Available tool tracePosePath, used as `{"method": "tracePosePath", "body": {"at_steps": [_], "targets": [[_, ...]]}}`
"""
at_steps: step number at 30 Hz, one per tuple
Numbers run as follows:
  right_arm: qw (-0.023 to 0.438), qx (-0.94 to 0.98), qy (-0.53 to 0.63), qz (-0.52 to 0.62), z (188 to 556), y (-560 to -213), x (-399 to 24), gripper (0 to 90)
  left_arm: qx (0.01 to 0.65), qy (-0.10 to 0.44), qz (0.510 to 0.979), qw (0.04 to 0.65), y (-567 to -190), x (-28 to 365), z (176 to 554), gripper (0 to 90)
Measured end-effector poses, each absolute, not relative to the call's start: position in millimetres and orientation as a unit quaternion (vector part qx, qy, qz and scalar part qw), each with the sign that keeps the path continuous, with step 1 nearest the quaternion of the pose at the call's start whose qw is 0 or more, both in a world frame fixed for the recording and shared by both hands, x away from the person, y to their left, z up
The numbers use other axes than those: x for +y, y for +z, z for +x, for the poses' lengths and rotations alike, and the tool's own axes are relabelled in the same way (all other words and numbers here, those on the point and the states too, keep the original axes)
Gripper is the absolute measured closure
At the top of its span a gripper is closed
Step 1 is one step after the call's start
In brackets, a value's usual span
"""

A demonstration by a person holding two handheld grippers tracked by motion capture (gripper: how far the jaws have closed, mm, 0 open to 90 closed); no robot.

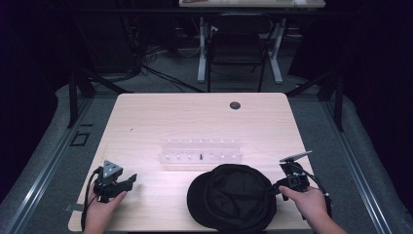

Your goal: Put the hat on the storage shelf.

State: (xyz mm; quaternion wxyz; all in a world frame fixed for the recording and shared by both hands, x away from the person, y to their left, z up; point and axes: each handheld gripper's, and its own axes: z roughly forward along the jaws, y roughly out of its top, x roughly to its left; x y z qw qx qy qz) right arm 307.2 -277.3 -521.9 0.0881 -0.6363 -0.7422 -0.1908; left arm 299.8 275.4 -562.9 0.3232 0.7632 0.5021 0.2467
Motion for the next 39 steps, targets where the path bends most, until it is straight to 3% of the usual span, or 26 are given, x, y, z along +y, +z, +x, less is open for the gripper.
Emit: {"method": "tracePosePath", "body": {"at_steps": [9, 13, 39], "targets": [[0.102, -0.744, -0.200, -0.630, 307.5, -521.6, -273.8, 85.7, 0.503, 0.247, 0.762, 0.323, -562.9, 275.7, 300.1, 41.2], [0.112, -0.734, -0.214, -0.635, 307.1, -521.1, -275.9, 87.6, 0.503, 0.248, 0.762, 0.324, -562.7, 275.8, 300.0, 41.2], [0.221, -0.675, -0.293, -0.640, 304.3, -501.7, -298.4, 88.0, 0.502, 0.250, 0.763, 0.323, -563.1, 274.7, 299.8, 41.3]]}}
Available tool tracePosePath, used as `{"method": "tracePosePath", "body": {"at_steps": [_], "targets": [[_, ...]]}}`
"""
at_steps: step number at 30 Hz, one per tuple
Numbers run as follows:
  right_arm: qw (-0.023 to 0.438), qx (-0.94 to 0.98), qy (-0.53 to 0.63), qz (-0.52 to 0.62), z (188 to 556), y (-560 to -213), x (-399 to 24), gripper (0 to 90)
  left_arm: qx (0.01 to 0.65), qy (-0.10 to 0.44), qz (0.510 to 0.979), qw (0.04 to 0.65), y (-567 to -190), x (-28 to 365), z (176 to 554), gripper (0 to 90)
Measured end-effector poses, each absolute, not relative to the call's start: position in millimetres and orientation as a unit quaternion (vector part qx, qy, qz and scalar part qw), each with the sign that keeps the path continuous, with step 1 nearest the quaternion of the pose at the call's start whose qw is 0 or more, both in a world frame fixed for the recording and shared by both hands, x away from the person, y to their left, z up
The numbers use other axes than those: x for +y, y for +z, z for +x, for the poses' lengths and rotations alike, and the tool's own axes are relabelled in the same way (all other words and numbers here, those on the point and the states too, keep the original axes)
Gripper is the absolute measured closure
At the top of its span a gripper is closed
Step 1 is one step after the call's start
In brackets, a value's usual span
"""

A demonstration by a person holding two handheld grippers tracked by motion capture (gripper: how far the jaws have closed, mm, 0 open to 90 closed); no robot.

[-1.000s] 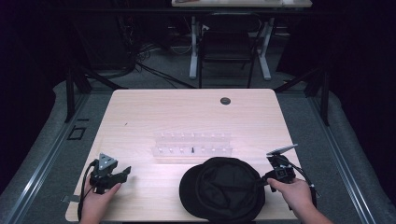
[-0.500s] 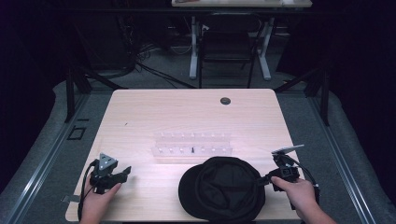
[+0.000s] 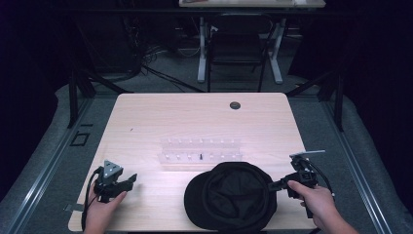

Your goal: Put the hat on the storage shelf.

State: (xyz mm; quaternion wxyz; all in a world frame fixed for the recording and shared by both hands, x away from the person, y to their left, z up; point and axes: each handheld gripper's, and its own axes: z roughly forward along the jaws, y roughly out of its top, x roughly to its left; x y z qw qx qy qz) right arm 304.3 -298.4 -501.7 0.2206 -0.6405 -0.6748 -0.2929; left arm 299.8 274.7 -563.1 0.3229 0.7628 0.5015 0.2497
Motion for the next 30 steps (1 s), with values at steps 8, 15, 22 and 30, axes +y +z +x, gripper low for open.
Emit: {"method": "tracePosePath", "body": {"at_steps": [8, 15, 22, 30], "targets": [[0.242, -0.657, -0.323, -0.637, 303.3, -490.5, -296.5, 88.2, 0.501, 0.250, 0.764, 0.322, -563.6, 274.2, 299.9, 41.3], [0.247, -0.654, -0.338, -0.630, 302.8, -477.7, -295.0, 88.2, 0.500, 0.251, 0.764, 0.321, -563.9, 273.5, 299.7, 41.3], [0.247, -0.655, -0.349, -0.623, 301.3, -452.3, -293.4, 88.2, 0.501, 0.250, 0.765, 0.319, -564.1, 273.8, 299.8, 41.3], [0.249, -0.650, -0.381, -0.609, 300.9, -425.3, -292.9, 88.2, 0.501, 0.253, 0.762, 0.322, -563.8, 273.4, 299.6, 41.4]]}}
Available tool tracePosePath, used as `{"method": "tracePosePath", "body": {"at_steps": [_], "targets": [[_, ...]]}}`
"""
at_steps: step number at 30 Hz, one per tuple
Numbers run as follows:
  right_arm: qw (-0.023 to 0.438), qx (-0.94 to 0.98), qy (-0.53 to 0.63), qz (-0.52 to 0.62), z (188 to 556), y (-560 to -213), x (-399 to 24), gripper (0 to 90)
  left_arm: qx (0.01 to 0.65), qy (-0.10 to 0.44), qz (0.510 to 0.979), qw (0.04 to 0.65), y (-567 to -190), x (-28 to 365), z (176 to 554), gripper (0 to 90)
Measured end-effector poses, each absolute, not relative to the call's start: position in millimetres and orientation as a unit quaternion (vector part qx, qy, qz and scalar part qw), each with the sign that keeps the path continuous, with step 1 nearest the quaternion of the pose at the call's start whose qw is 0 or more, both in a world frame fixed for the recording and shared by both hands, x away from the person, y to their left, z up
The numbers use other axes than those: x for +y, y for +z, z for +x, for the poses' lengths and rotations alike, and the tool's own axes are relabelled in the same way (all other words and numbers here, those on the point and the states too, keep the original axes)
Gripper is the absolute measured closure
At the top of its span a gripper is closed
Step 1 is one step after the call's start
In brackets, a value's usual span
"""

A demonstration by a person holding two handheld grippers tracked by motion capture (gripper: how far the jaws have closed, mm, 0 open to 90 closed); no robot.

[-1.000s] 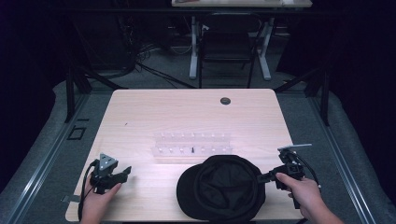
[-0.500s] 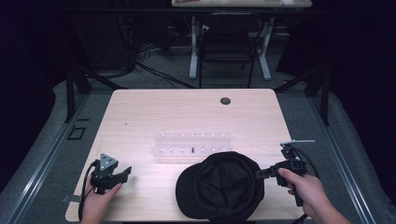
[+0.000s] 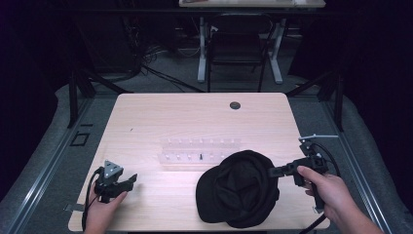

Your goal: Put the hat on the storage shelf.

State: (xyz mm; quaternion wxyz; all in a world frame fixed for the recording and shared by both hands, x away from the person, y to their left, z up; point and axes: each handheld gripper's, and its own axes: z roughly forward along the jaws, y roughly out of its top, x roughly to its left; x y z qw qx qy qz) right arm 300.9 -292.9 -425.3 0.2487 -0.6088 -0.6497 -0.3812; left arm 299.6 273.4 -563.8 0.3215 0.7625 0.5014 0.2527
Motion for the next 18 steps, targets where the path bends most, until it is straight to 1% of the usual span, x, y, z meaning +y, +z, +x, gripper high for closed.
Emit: {"method": "tracePosePath", "body": {"at_steps": [3, 12, 18], "targets": [[0.250, -0.647, -0.398, -0.600, 300.6, -416.9, -293.5, 88.2, 0.501, 0.253, 0.763, 0.321, -563.5, 273.8, 299.4, 41.3], [0.287, -0.620, -0.451, -0.574, 298.8, -402.7, -290.1, 88.3, 0.501, 0.254, 0.764, 0.319, -564.3, 272.8, 300.0, 41.3], [0.295, -0.613, -0.478, -0.555, 299.3, -396.2, -289.8, 88.4, 0.501, 0.253, 0.764, 0.318, -564.0, 273.6, 299.7, 41.4]]}}
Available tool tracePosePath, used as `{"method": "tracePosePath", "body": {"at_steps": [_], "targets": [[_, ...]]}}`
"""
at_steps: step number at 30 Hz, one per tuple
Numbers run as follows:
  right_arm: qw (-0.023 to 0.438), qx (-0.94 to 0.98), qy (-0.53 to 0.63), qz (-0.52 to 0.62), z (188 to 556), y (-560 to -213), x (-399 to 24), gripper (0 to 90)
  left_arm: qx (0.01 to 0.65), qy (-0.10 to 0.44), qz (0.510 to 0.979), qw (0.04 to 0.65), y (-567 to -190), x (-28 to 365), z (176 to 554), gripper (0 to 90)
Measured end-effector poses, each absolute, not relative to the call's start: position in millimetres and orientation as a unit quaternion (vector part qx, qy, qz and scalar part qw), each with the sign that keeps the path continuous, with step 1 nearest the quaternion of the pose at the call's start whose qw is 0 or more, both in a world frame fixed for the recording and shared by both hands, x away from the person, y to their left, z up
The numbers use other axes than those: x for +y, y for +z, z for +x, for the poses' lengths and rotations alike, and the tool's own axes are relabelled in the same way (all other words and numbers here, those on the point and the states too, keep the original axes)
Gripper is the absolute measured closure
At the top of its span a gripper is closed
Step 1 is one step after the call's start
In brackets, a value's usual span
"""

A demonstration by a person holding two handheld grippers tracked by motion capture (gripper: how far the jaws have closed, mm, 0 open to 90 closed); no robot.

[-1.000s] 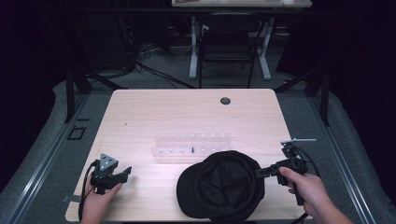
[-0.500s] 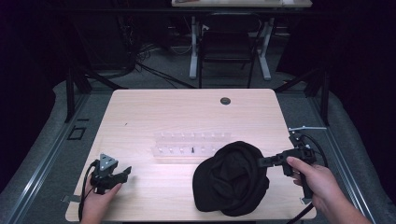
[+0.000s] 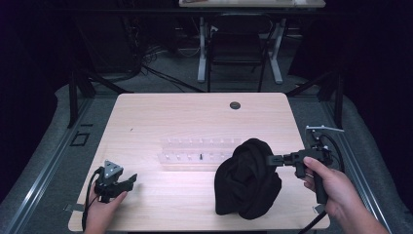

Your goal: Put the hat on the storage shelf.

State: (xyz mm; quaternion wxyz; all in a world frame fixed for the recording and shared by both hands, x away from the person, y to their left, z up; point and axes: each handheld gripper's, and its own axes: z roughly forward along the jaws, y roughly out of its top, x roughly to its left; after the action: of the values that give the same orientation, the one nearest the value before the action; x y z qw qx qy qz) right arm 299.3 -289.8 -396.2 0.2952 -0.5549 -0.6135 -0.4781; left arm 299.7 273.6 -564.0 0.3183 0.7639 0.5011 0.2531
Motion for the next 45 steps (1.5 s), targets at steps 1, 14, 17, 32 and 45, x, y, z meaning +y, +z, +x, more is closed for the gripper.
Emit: {"method": "tracePosePath", "body": {"at_steps": [1, 14, 17, 32, 45], "targets": [[0.295, -0.613, -0.478, -0.555, 299.3, -396.2, -289.8, 88.4, 0.501, 0.253, 0.764, 0.318, -564.0, 273.6, 299.7, 41.4], [0.270, -0.610, -0.510, -0.543, 306.4, -367.3, -295.2, 88.4, 0.499, 0.252, 0.766, 0.318, -564.6, 274.1, 300.7, 39.5], [0.265, -0.607, -0.523, -0.536, 310.0, -360.3, -298.5, 88.4, 0.502, 0.250, 0.764, 0.318, -565.8, 273.5, 301.3, 38.4], [0.262, -0.600, -0.556, -0.512, 336.8, -331.0, -280.3, 88.5, 0.501, 0.249, 0.766, 0.317, -566.5, 273.4, 301.9, 38.0], [0.258, -0.607, -0.563, -0.499, 358.0, -313.0, -263.9, 88.4, 0.500, 0.250, 0.765, 0.319, -566.7, 273.1, 302.3, 38.0]]}}
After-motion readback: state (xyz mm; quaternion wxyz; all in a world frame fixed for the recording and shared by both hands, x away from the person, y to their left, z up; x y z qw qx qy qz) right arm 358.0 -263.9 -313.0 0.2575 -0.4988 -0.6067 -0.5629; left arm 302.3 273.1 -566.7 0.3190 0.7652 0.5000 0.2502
